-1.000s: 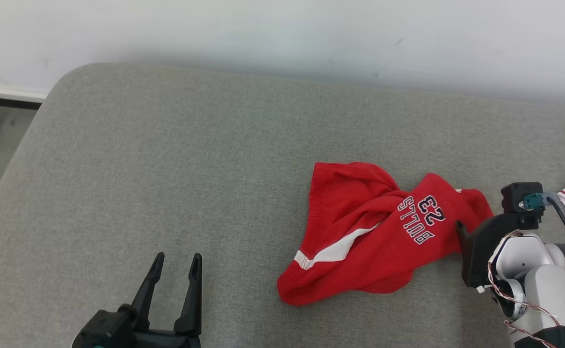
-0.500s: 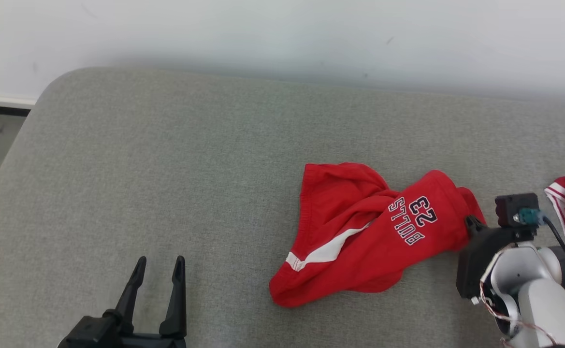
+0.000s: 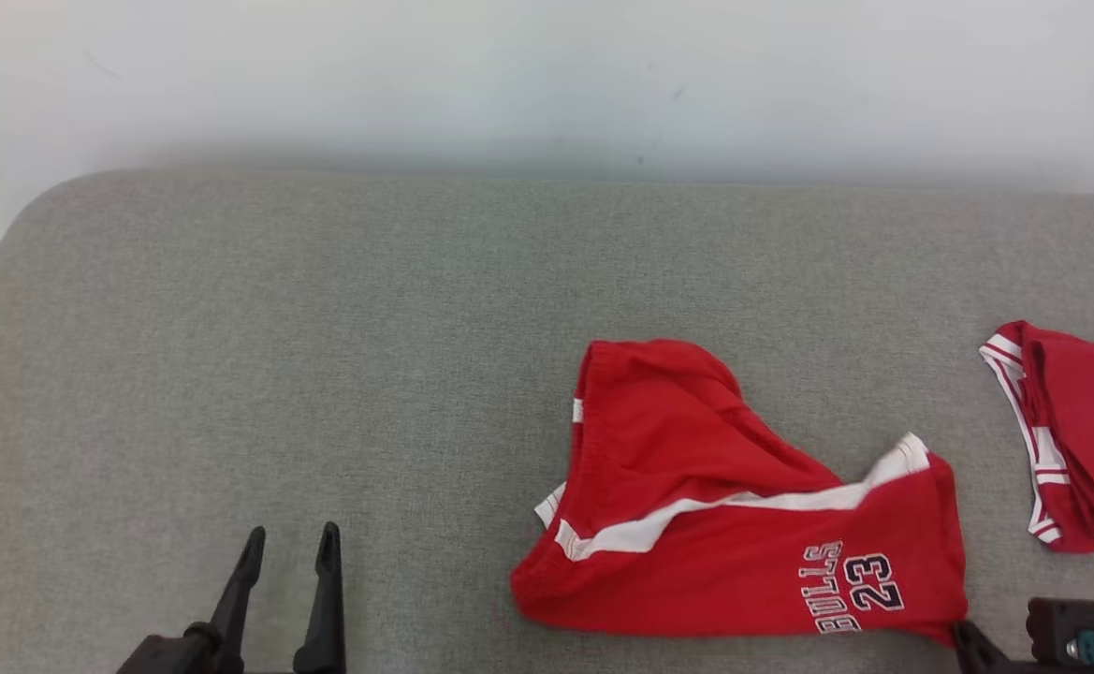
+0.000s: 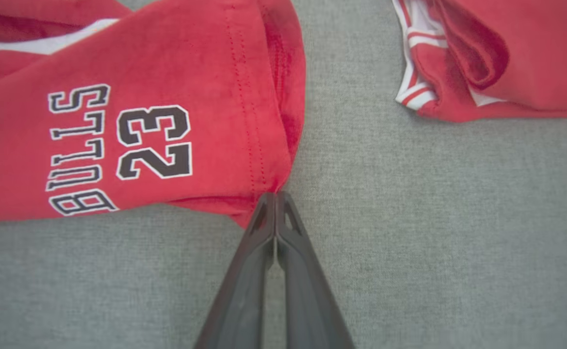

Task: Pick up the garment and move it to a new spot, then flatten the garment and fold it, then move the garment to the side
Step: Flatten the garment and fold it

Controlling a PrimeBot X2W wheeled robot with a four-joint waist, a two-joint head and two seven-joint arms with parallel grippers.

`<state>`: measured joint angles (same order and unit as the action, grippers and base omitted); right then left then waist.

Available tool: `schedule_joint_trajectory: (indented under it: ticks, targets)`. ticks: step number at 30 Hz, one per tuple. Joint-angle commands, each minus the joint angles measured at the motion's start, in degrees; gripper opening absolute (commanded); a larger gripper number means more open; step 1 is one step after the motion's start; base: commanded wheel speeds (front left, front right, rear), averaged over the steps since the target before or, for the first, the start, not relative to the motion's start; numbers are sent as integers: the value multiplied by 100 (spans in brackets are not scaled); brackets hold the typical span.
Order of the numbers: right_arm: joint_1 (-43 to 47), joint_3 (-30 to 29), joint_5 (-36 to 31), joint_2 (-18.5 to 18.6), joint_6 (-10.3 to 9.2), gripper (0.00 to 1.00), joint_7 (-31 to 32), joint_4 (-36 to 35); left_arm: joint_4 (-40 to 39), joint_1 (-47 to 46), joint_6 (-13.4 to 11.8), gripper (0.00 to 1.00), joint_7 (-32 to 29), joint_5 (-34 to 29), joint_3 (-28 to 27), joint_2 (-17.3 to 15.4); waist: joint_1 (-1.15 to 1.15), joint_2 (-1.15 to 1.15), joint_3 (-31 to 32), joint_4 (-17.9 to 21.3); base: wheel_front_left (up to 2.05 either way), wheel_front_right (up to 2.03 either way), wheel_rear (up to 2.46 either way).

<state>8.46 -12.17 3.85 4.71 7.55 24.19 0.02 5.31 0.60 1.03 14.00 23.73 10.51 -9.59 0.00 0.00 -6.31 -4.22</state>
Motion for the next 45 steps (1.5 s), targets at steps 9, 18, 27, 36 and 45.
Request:
schedule_joint_trajectory:
  ticks: [9, 18, 27, 36, 45]
  targets:
    - [178, 125, 253, -121, -15, 89, -318, 73, 45, -125, 302, 100, -433, 165, 429, 50, 0, 0, 2, 142, 0, 0, 0]
    - [-25, -235, 186, -14, -15, 100, -698, 114, 352, -777, 611, 100, -1706, 378, 1470, -23, 0, 0, 73, 240, 0, 0, 0]
    - [-284, -163, 323, 148, -15, 100, -907, 391, 665, -1777, 498, 100, -3538, 617, 1857, -27, 0, 0, 9, 375, 0, 0, 0]
    - [-518, -82, 411, 283, -15, 100, -1232, 804, 613, -2128, 150, 98, -4507, 572, 1953, -65, 0, 0, -120, 571, 0, 0, 0]
    - [-694, -20, 463, 376, -15, 100, -1488, 1170, 598, -2150, 152, 4, -4602, 618, 1980, -149, 0, 0, -173, 663, 0, 0, 0]
